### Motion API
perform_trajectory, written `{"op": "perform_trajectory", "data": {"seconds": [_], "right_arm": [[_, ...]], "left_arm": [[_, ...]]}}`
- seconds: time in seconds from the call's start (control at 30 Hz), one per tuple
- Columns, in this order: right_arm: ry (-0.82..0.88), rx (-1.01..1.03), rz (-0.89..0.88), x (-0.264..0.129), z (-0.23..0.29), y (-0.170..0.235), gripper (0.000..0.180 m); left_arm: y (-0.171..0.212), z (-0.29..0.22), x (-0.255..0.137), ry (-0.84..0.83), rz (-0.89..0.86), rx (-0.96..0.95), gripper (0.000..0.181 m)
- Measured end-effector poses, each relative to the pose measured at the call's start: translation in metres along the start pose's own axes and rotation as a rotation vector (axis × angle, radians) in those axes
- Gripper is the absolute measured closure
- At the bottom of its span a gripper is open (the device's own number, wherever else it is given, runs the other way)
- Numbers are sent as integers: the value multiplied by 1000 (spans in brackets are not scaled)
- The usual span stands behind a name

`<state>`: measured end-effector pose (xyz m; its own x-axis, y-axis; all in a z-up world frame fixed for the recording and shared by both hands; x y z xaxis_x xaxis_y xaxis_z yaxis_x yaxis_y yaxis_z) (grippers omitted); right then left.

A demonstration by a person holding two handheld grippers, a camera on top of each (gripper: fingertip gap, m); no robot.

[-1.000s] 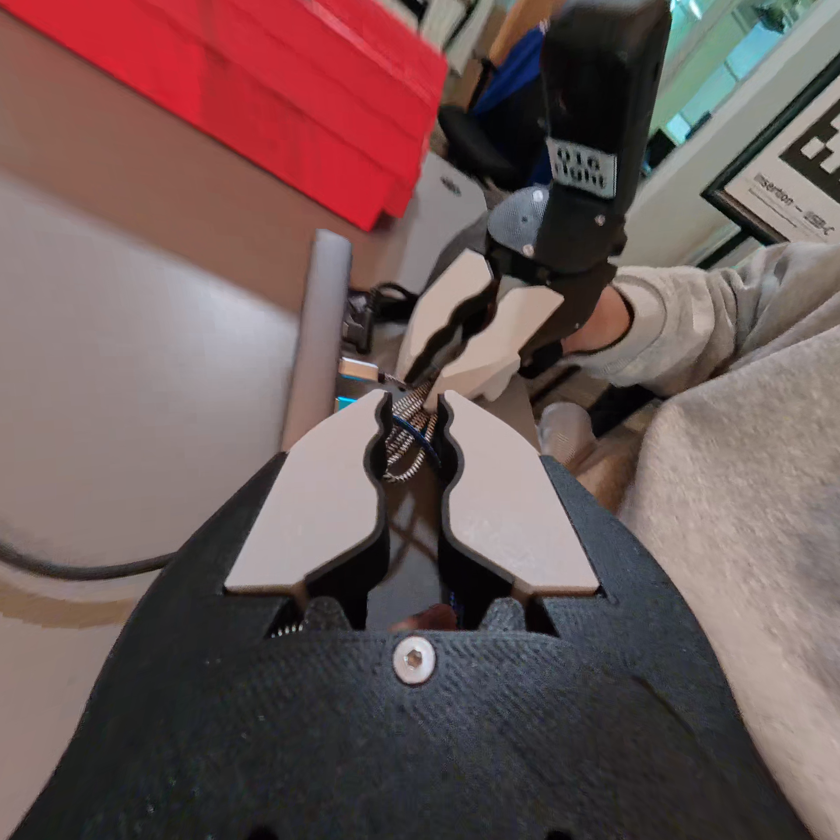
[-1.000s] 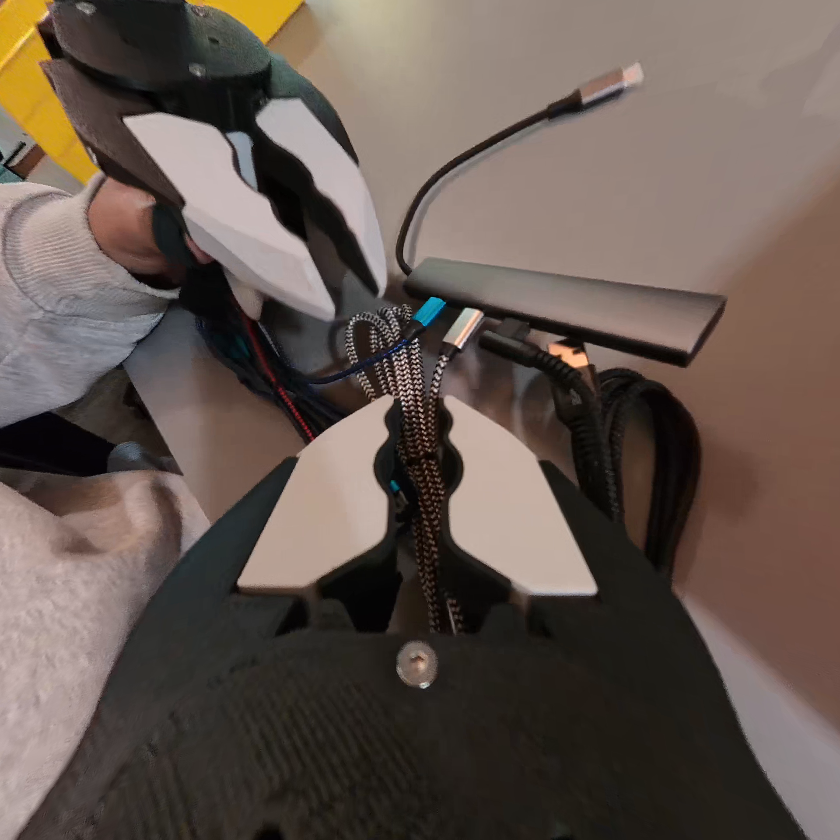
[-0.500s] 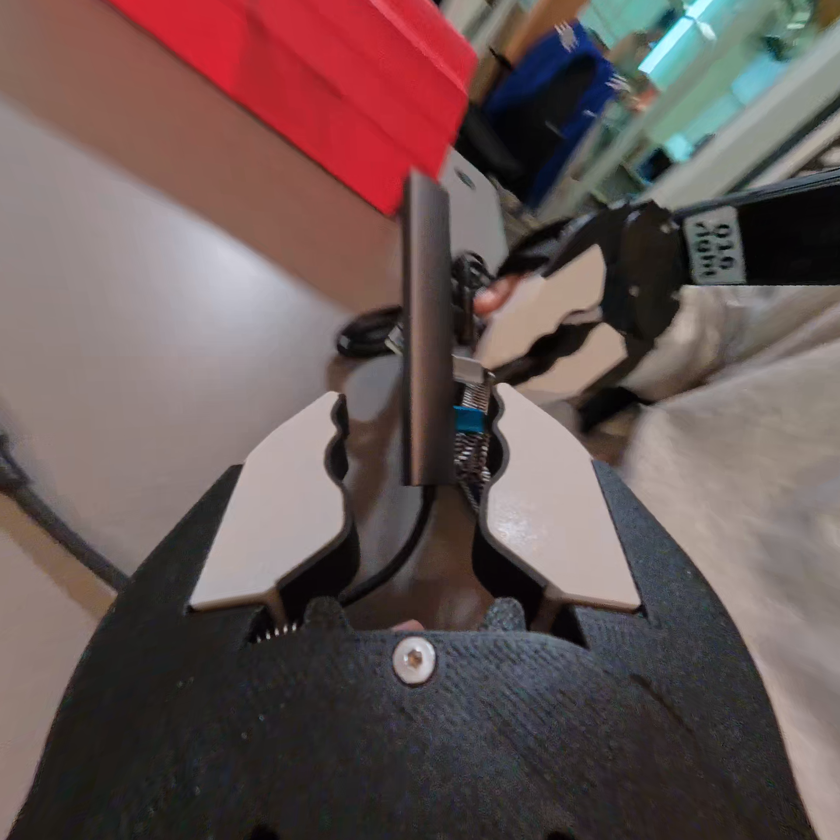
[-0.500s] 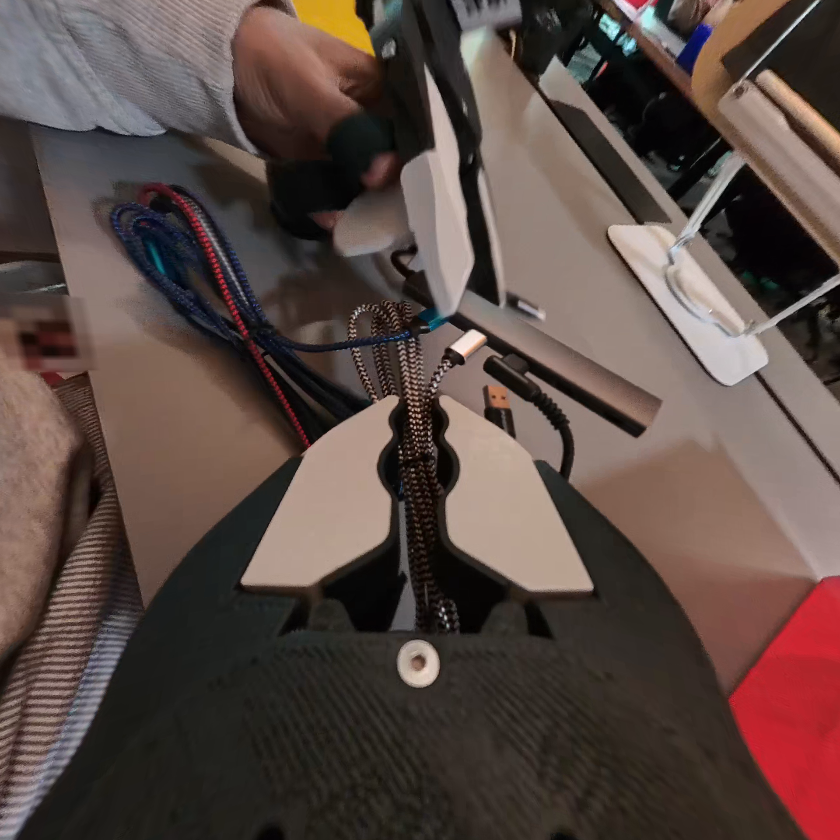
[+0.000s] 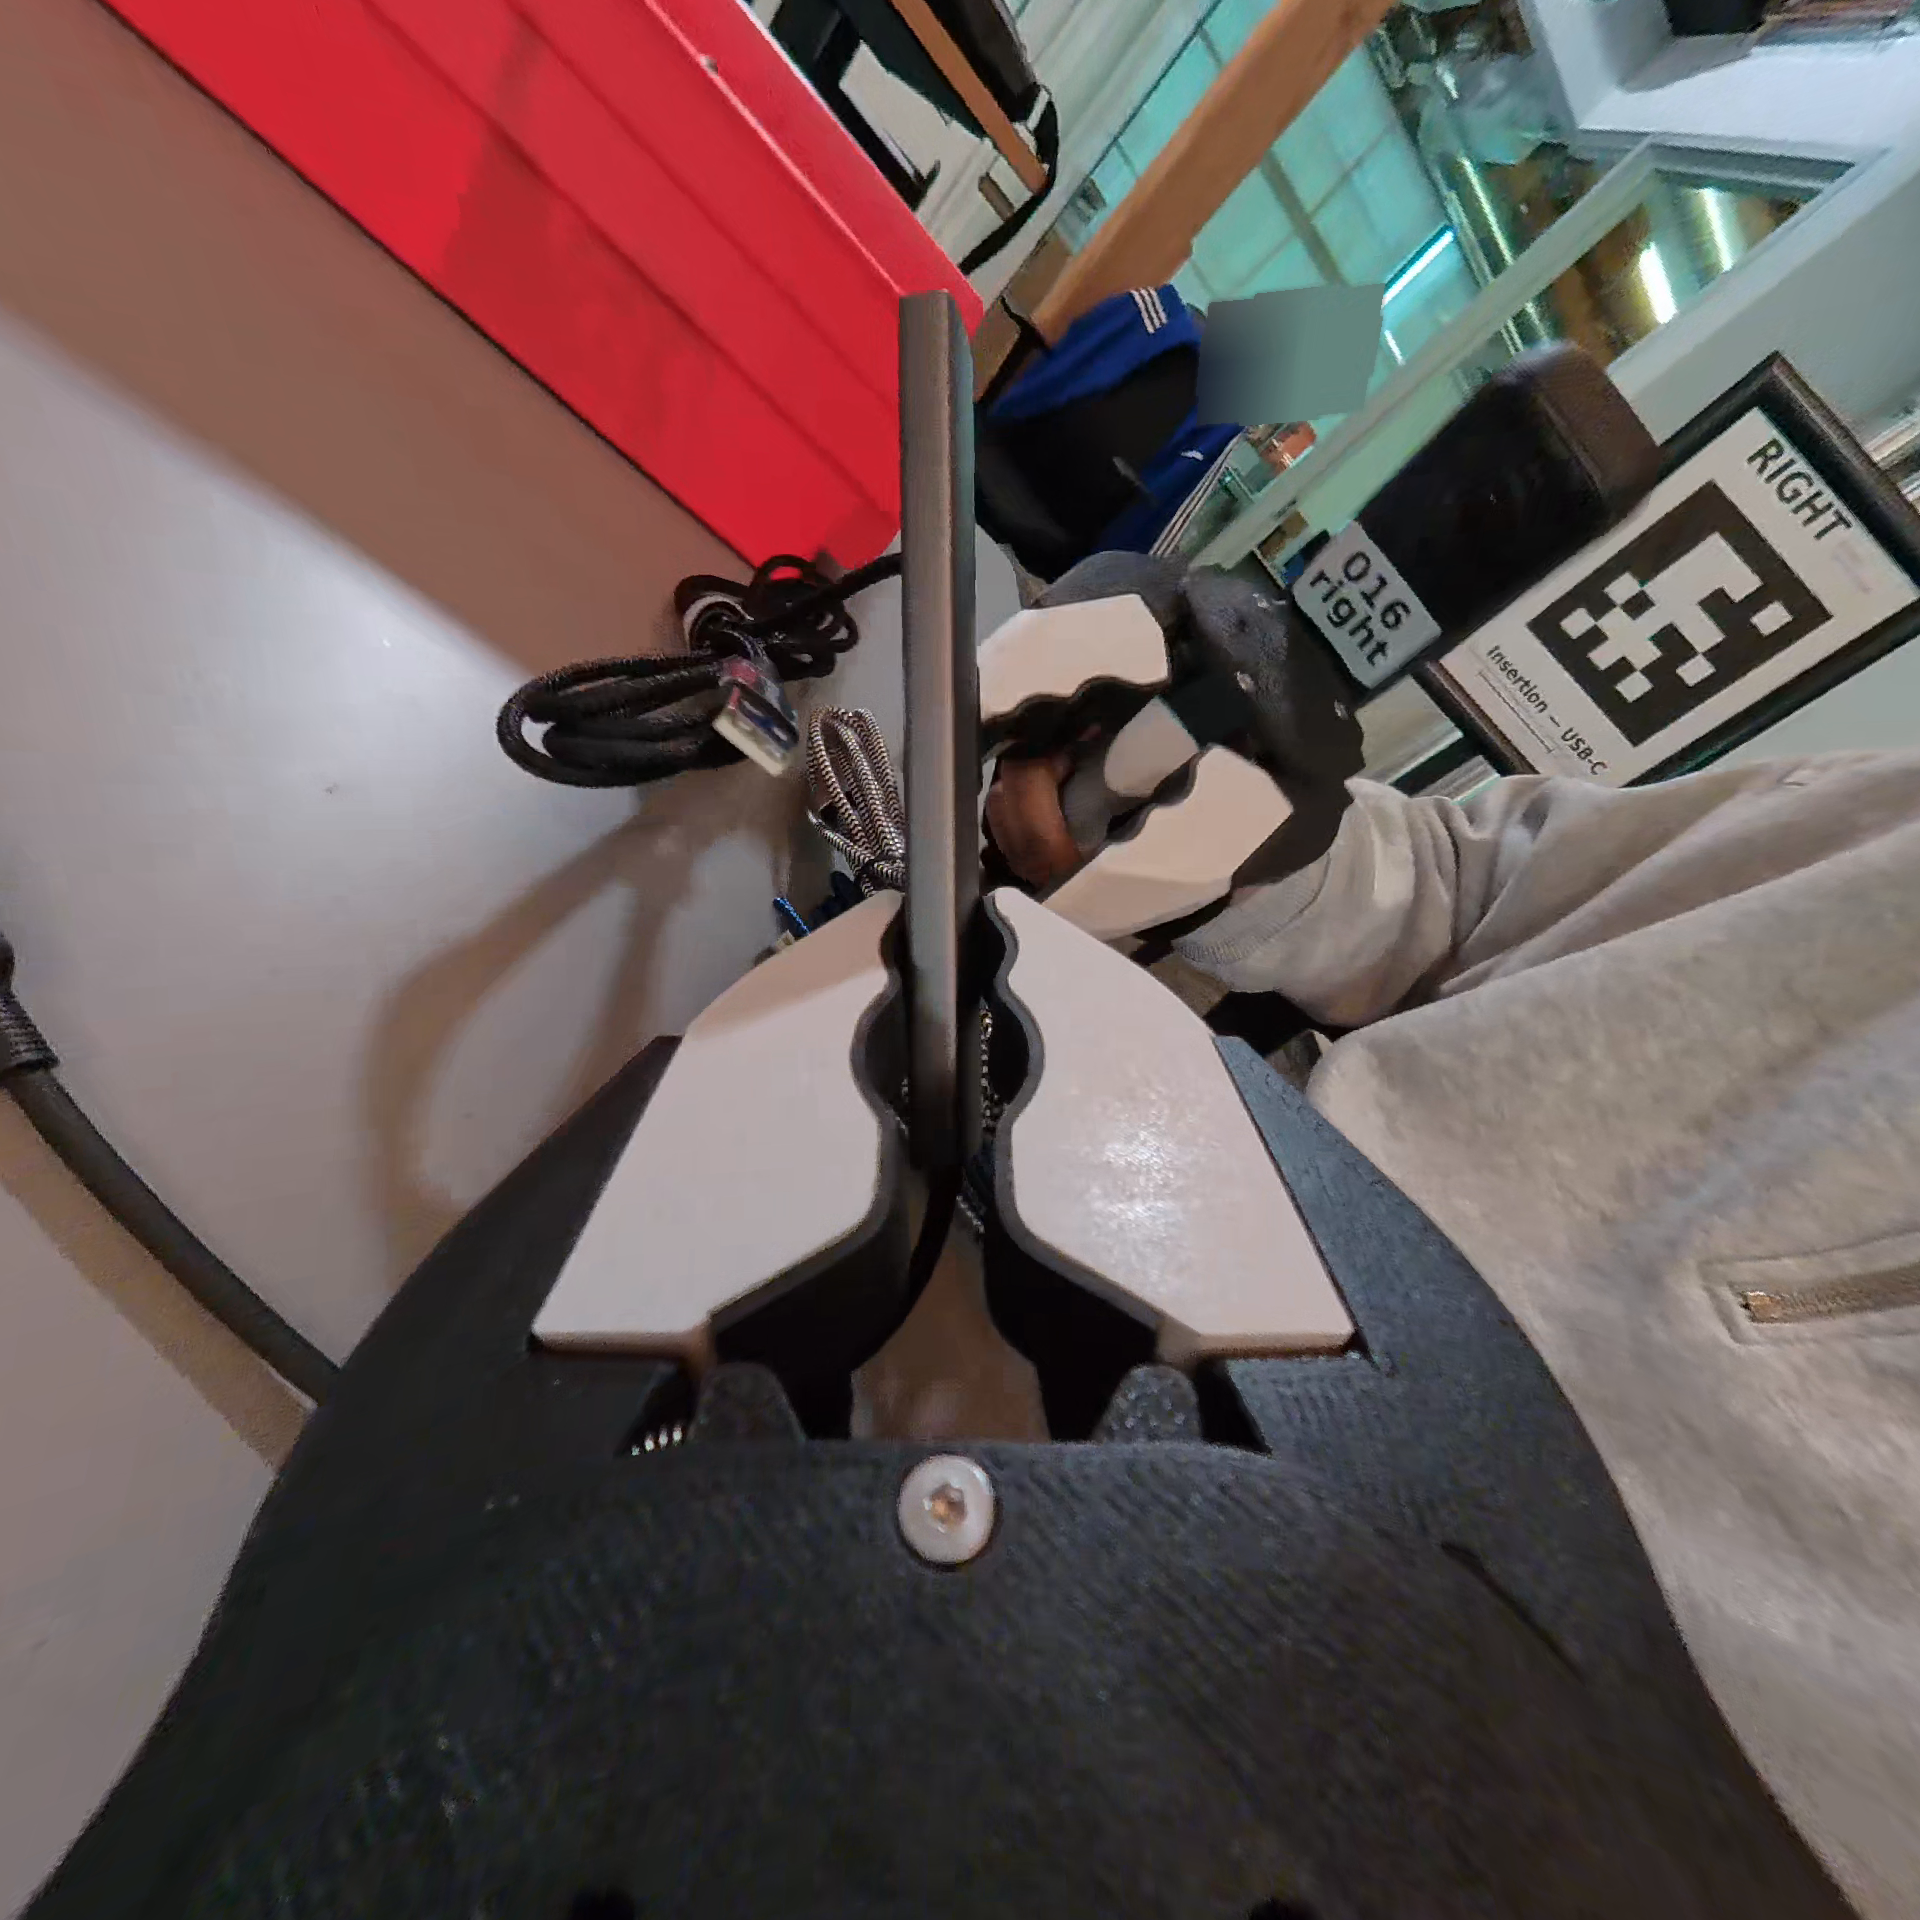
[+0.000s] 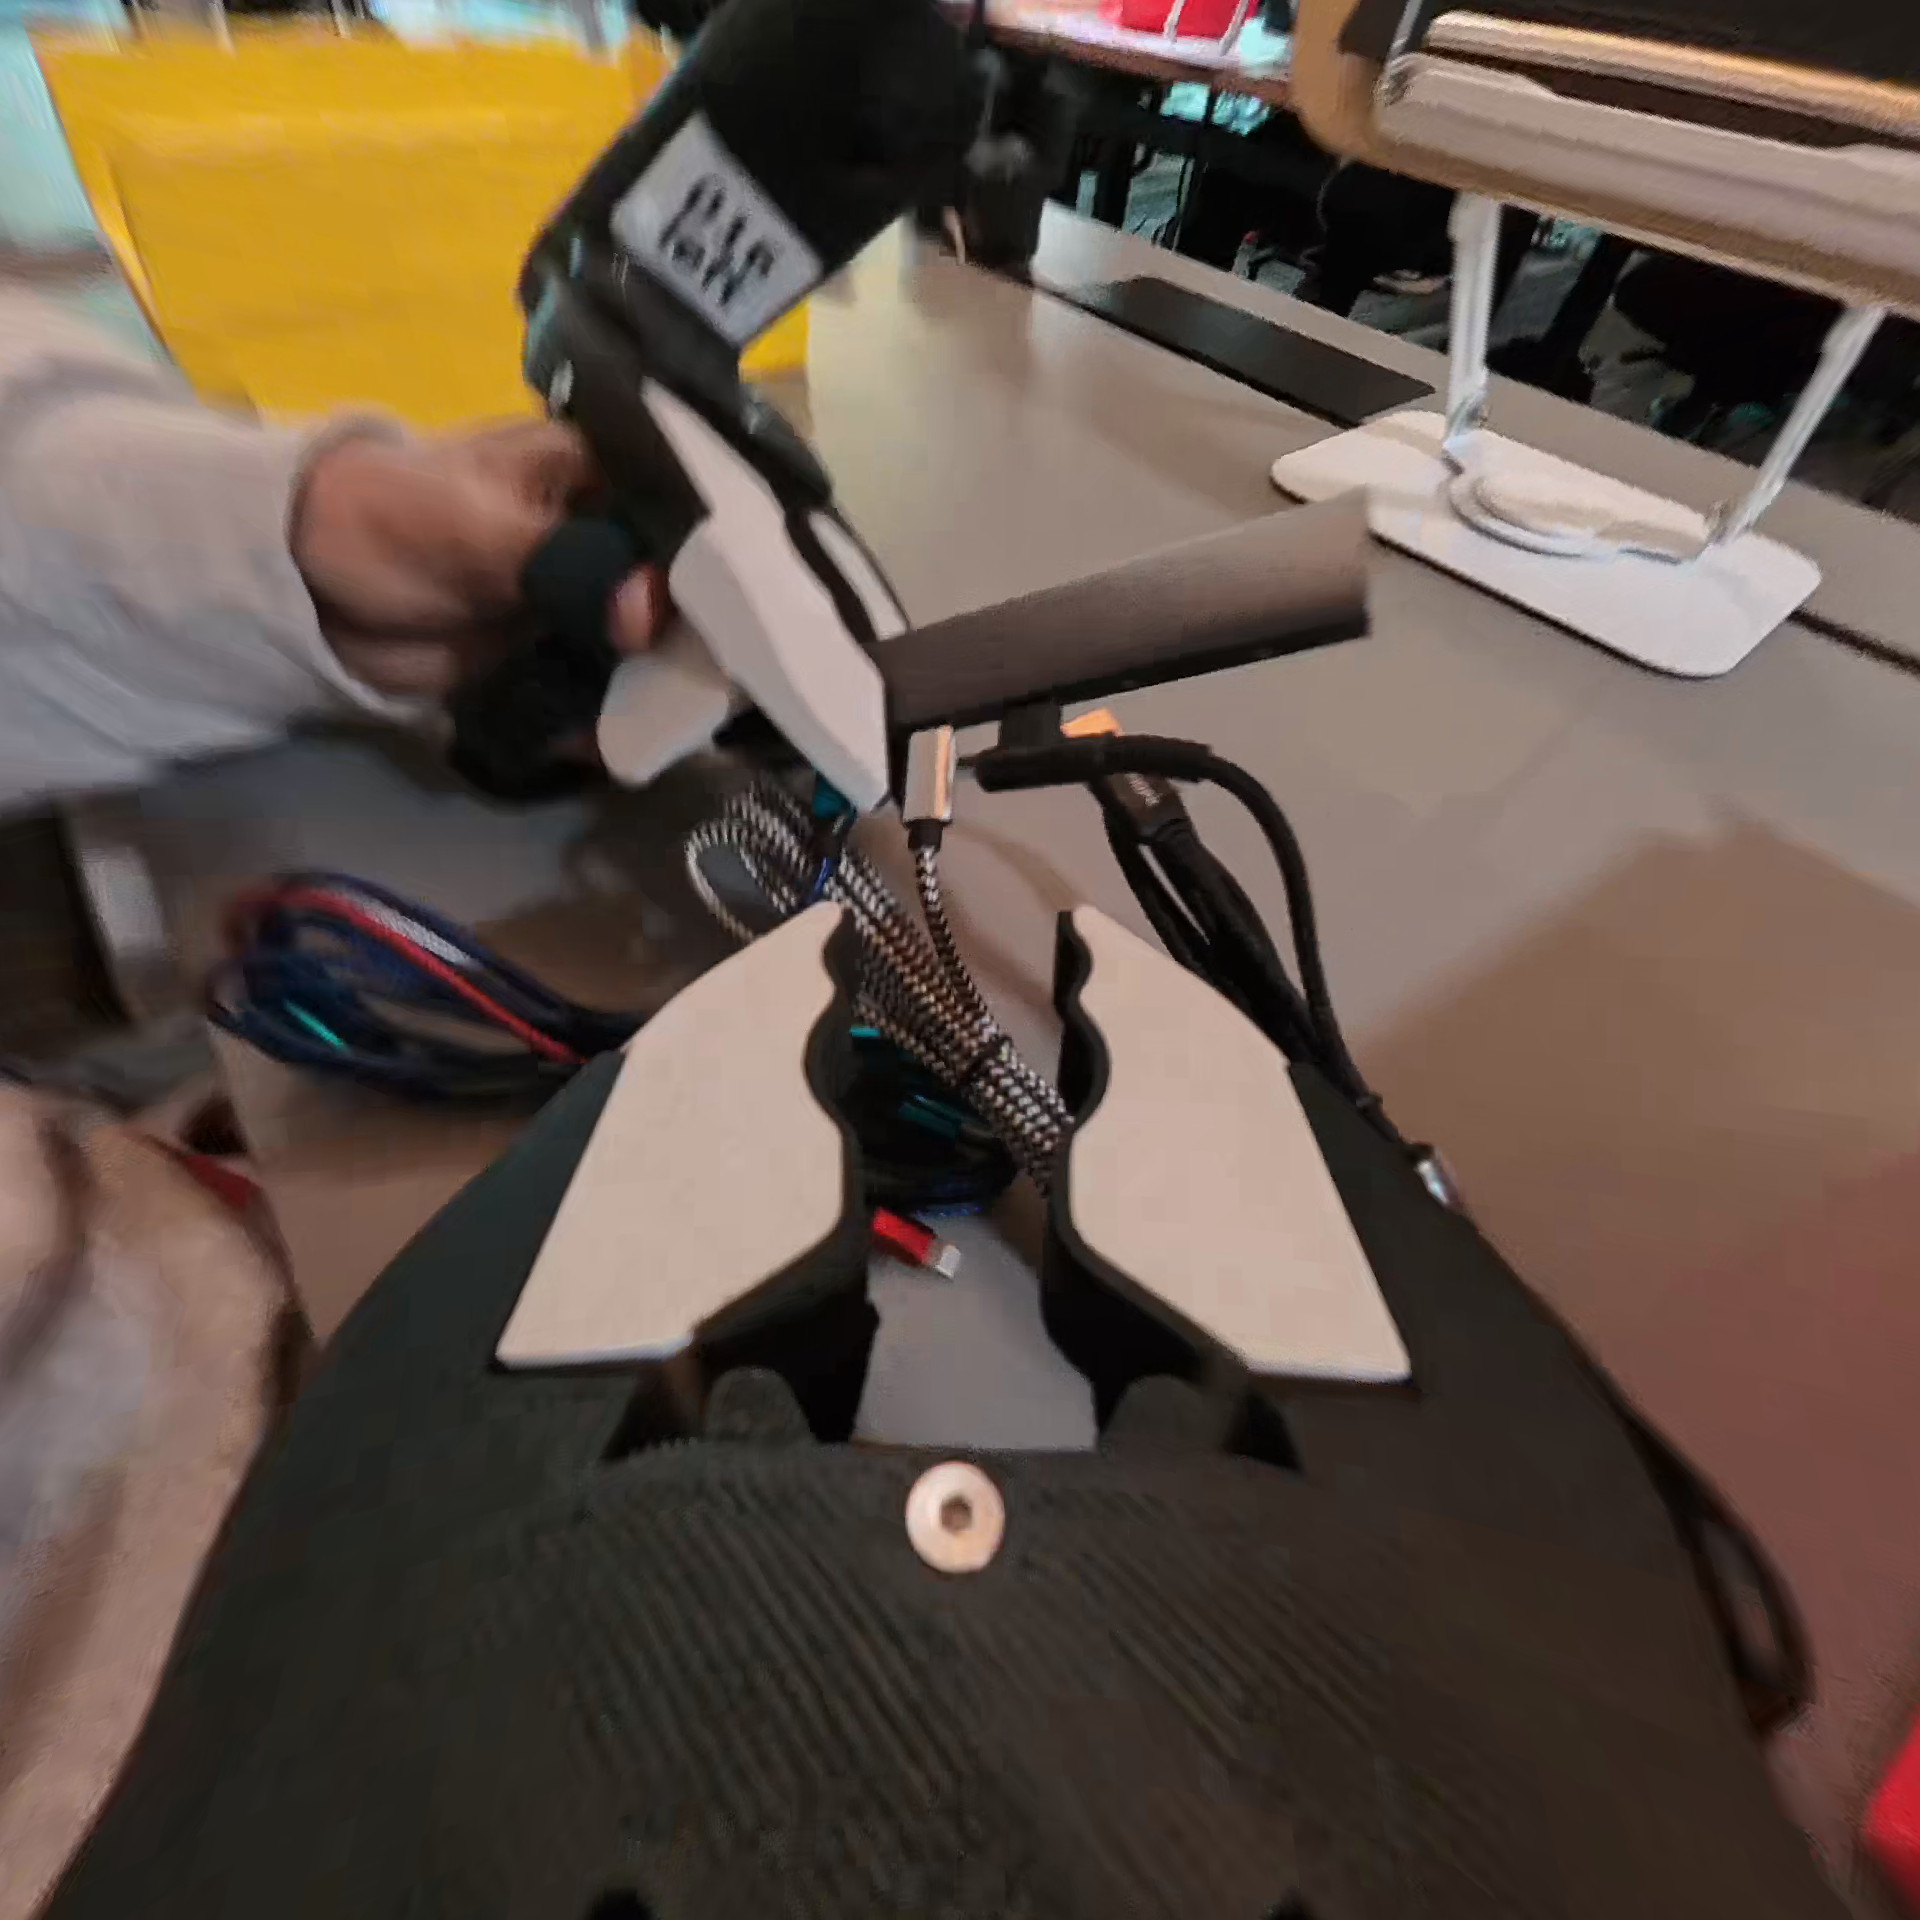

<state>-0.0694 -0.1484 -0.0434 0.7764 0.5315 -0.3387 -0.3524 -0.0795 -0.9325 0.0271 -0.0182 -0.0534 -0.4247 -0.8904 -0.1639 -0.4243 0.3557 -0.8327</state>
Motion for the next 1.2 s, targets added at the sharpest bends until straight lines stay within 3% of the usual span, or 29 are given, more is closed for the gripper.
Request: {"op": "perform_trajectory", "data": {"seconds": [0.03,0.2,0.3,0.47,0.57,0.67,0.77,1.07,1.2], "right_arm": [[-27,82,-35,-2,-2,-3,141],[-234,564,-171,-7,-13,-5,145],[-293,756,-226,-9,-22,-2,163],[-274,642,-210,-16,-19,-8,168],[-266,529,-176,-15,-11,-13,171],[-230,365,-126,-10,-1,-15,171],[-225,274,-110,-10,4,-19,170],[-199,385,-106,-4,-7,-16,164],[-188,377,-119,-4,-7,-17,164]], "left_arm": [[0,-2,1,-3,-11,8,169],[3,-11,14,0,-27,33,169],[5,-19,24,-16,-12,92,169],[4,-23,26,9,-13,113,167],[0,-23,24,66,-86,74,151],[0,-24,24,97,-100,80,146],[3,-23,25,83,-28,114,164],[-1,-25,24,-119,18,266,170],[-2,-26,24,-120,-4,235,170]]}}
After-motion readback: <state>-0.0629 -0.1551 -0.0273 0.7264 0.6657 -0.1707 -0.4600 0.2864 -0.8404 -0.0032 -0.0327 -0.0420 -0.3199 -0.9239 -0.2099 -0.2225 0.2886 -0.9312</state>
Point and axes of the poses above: each gripper's, where its closed fingertips meet, x out along the fingers, y out of its underside, z = x × y across the jaws, the point moved 8 cm from there along -x, back along the fingers, and after that the axes turned 11 degrees about x, right-handed, at the moved point
